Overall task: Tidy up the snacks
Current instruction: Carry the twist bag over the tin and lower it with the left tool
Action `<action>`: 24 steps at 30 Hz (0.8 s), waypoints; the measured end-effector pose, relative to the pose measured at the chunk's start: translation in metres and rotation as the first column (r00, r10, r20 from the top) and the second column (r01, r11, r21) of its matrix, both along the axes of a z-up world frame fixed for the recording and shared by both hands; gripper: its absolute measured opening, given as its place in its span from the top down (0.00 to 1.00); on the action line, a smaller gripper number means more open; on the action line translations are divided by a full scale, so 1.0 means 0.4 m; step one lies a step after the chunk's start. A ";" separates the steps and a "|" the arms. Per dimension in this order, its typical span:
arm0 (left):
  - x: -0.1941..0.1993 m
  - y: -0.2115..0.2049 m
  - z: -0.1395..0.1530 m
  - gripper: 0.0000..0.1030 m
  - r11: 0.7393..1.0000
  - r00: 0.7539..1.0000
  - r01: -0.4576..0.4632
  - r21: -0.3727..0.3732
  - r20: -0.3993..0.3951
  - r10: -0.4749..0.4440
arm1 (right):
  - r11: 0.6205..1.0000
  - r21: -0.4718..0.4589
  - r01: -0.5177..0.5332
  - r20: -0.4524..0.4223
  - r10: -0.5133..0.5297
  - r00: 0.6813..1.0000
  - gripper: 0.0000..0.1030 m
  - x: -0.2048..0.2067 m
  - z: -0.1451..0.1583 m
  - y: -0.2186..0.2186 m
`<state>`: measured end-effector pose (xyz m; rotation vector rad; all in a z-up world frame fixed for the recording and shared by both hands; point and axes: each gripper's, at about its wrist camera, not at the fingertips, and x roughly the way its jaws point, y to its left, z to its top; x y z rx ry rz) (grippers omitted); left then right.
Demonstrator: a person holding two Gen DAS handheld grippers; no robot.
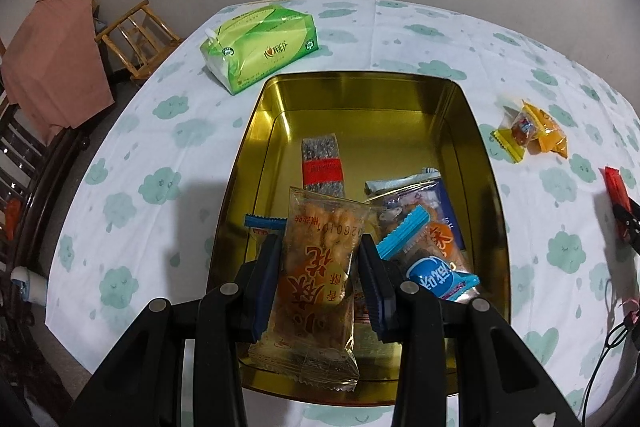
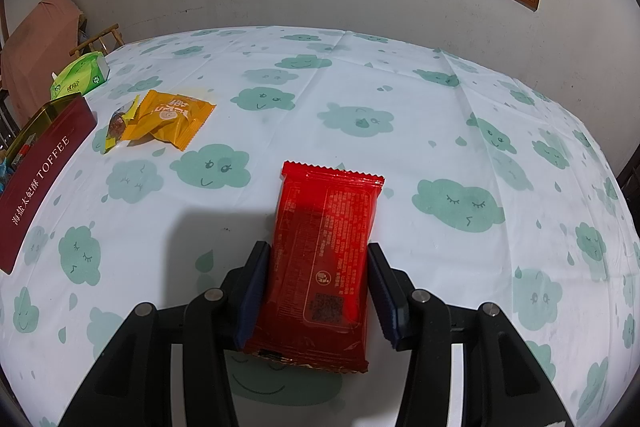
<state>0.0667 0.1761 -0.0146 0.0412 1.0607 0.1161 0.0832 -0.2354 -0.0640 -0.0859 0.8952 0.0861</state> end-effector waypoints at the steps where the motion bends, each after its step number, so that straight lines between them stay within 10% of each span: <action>1: 0.000 0.001 -0.003 0.66 1.000 1.000 0.002 0.000 -0.002 -0.002 | 1.000 0.000 0.000 0.000 0.000 1.000 0.52 0.000 0.000 0.000; 24: 0.002 0.003 -0.040 0.64 1.000 1.000 0.012 0.012 -0.021 -0.012 | 1.000 0.000 0.000 0.000 0.000 1.000 0.52 0.000 -0.001 0.000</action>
